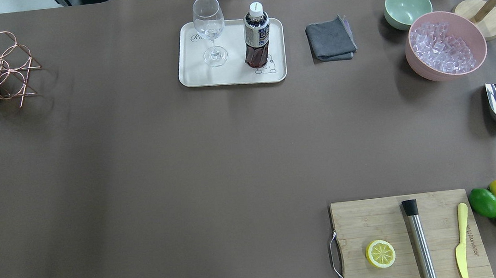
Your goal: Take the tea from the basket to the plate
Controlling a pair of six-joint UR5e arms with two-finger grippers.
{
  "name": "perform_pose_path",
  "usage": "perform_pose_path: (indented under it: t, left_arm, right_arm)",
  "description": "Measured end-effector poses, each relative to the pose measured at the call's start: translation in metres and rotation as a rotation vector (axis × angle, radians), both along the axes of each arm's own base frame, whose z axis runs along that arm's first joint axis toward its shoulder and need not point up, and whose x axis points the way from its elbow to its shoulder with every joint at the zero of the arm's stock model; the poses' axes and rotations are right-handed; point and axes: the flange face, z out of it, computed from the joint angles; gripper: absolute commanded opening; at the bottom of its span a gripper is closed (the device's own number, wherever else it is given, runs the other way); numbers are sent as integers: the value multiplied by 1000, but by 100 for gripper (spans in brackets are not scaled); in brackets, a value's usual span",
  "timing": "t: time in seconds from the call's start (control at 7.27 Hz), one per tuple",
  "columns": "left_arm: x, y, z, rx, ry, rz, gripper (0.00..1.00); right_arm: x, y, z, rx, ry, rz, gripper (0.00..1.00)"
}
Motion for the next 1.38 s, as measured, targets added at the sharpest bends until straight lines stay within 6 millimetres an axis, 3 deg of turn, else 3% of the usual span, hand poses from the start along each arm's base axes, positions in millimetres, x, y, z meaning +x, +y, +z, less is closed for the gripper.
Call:
perform_pose_path:
  t: [0.55,1.38]
  left_arm:
    - [-15,12,7,-11,5,-39,97]
    - [-17,13,4,-9,-1,-44,97]
  right_arm:
    - [0,-1,-1,2,0,0,100]
    - [0,-1,0,-1,-1,1,100]
